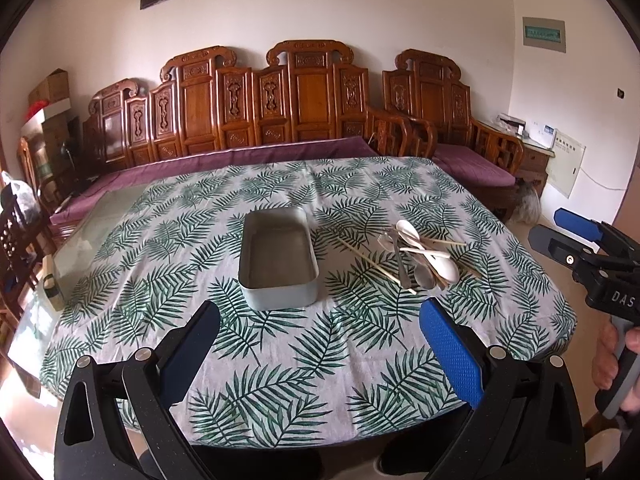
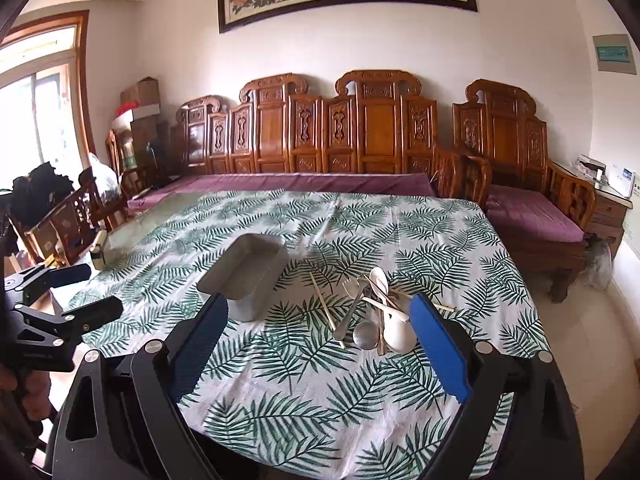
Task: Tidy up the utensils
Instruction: 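Reach the left tool into the utensil pile and grasp a metal fork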
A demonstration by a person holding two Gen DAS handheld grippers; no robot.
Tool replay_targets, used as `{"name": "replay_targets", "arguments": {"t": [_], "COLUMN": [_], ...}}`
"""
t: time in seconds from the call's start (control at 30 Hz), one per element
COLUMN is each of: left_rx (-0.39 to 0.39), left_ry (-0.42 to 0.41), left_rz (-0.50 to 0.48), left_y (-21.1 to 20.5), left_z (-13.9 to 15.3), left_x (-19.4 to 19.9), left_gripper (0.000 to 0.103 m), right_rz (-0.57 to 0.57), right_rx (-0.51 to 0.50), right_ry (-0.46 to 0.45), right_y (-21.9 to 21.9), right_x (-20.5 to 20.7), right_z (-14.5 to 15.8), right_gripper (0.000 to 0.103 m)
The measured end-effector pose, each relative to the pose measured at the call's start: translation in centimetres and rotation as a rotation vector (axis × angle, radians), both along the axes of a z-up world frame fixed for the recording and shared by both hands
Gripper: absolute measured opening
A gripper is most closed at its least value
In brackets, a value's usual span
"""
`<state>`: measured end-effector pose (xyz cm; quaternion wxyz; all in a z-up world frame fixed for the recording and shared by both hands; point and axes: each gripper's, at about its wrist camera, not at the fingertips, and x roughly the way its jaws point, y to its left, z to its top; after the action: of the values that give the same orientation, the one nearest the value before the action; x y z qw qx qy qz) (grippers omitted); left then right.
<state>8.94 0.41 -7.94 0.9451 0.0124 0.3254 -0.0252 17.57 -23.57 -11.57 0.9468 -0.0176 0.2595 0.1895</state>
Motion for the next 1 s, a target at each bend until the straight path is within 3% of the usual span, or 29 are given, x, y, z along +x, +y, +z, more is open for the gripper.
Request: {"name": "replay_targets", "arguments": {"t": [0.67, 0.87, 1.0], "left_rx": [-0.011, -0.028, -0.023], "left_ry": [0.127, 0.189, 0.218], "left_rz": [-0.135, -0.175, -0.205], "left_y": [-3.4, -5.2, -6.6], "left_z": [-4.9, -7.1, -8.3], "left_x": [8.3, 12.3, 14.8], "left_gripper": [0.097, 0.087, 0.075], "right_rz": [0.002, 0.014, 0.016], "right_rx": [-0.101, -0.093, -0.102], "right_ry": [0.143, 0.19, 0.21], "right_y": [-2.8, -4.5, -5.1], "right_x": [11.8, 13.9, 15.3], "right_z": [-5.8, -8.4, -9.6], "right_gripper": [0.088, 0.086, 0.084]}}
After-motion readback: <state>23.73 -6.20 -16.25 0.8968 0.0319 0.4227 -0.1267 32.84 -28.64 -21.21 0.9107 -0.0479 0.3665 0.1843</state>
